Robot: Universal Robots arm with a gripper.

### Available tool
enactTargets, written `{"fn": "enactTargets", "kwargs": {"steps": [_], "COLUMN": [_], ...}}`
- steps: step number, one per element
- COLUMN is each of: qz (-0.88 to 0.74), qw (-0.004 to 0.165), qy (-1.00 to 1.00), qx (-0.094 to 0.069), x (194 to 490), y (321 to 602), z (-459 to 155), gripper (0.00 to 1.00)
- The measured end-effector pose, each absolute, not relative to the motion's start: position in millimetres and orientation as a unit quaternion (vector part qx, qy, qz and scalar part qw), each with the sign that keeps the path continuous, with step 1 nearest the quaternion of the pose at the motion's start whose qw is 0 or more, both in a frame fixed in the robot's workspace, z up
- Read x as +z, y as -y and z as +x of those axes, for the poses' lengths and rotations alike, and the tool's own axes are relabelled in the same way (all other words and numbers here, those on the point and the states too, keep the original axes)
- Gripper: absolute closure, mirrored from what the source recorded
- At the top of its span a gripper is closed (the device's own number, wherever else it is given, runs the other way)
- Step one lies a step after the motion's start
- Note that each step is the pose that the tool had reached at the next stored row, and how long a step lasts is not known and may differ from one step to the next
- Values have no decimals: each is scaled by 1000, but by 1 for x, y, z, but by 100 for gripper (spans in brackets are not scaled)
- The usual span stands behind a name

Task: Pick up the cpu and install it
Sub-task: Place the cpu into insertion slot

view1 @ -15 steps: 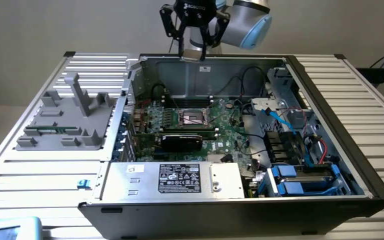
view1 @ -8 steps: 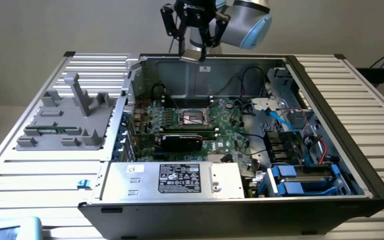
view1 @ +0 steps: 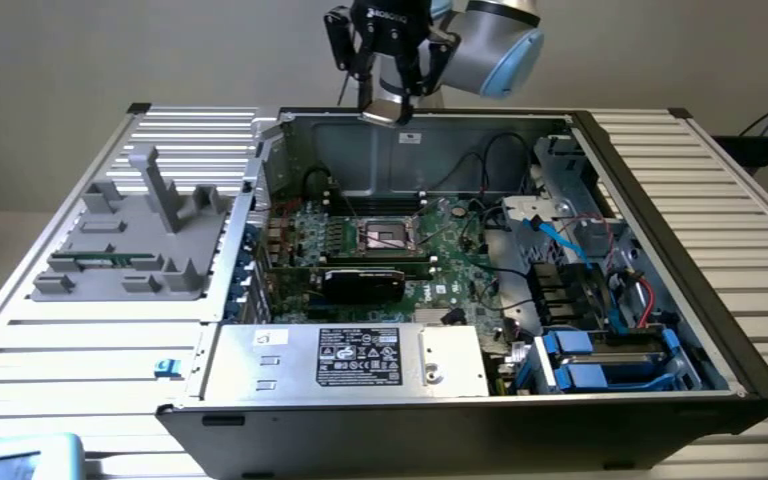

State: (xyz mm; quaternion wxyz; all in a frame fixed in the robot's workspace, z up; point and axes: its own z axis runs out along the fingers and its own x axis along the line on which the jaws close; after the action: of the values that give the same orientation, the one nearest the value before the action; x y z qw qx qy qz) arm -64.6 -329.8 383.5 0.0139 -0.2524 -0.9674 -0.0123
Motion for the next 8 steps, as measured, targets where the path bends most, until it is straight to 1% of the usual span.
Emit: {"fn": "enactTargets", "kwargs": {"steps": [8], "qz": [-315], "qw": [13], "qy": [949], "qx": [-13], "x": [382], "y": [330], "z": [-65], "gripper": [45]}}
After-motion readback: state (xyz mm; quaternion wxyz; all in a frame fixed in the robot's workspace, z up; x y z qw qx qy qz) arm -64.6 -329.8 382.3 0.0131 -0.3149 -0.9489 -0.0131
